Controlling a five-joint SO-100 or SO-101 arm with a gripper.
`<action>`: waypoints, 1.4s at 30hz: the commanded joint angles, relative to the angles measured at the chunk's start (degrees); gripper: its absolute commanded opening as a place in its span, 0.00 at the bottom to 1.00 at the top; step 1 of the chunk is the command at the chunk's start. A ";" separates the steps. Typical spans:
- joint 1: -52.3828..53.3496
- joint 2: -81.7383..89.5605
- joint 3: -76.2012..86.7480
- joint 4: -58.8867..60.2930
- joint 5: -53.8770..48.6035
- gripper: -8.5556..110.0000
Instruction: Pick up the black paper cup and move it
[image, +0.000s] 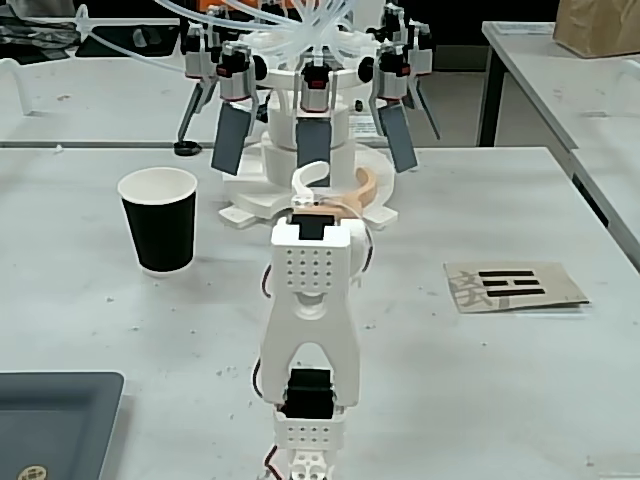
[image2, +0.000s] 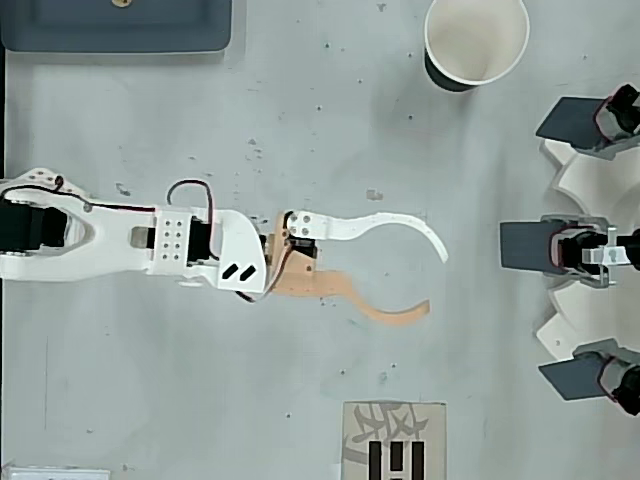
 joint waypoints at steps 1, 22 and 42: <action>0.35 5.45 1.93 -1.67 -0.18 0.14; -0.35 19.07 22.85 -7.65 0.00 0.14; -13.36 17.31 27.86 -15.21 4.31 0.32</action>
